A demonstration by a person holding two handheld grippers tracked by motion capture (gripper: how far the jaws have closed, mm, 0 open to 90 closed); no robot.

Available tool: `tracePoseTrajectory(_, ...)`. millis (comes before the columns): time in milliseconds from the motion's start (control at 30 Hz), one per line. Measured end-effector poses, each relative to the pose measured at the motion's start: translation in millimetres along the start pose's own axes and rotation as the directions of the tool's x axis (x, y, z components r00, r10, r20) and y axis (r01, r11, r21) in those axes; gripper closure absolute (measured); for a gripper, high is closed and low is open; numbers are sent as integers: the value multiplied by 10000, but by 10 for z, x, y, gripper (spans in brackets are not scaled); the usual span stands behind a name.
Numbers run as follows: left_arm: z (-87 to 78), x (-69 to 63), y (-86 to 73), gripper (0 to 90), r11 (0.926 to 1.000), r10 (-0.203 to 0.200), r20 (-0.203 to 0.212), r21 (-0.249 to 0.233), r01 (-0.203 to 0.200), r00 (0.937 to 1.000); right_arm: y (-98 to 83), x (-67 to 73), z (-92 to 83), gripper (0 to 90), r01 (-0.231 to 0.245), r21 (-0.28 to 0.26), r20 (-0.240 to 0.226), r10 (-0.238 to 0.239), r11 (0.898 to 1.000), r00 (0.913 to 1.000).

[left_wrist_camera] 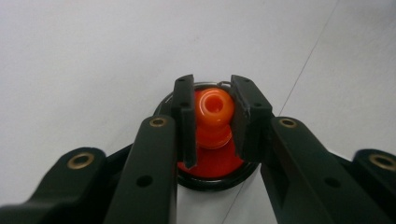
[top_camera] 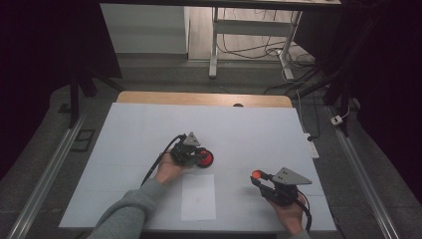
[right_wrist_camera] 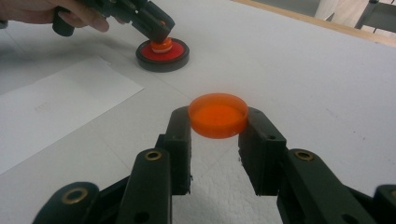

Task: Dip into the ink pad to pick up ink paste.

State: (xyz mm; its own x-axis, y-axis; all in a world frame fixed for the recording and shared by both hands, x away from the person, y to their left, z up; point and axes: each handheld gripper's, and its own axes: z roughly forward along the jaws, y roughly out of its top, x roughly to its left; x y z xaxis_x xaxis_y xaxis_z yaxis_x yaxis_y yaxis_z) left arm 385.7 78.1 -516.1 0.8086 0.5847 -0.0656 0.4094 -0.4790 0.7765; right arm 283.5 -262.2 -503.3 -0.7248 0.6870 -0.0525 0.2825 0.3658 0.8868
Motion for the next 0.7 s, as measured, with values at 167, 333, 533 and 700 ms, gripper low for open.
tracePoseTrajectory(167, -174, 30, 68, 722, 9977, -151, 81, -662, 156, 9999, -1, -11, 1, 644, -20, 9, 11, 20, 10000, 10000)
tracePoseTrajectory(333, -266, 18, 113, 722, 9960, -158, 84, -879, 165, 9998, 5, -4, -4, 644, 1, -9, 26, -1, 10000, 10000)
tracePoseTrajectory(533, -363, -6, 162, 721, 9933, -206, 158, -1137, 223, 9997, 8, -8, -11, 644, -5, -45, 28, 5, 10000, 10000)
tracePoseTrajectory(700, -354, -6, 160, 721, 9946, -236, 154, -1008, 250, 9996, 11, -5, -12, 644, -3, -43, 25, 3, 10000, 10000)
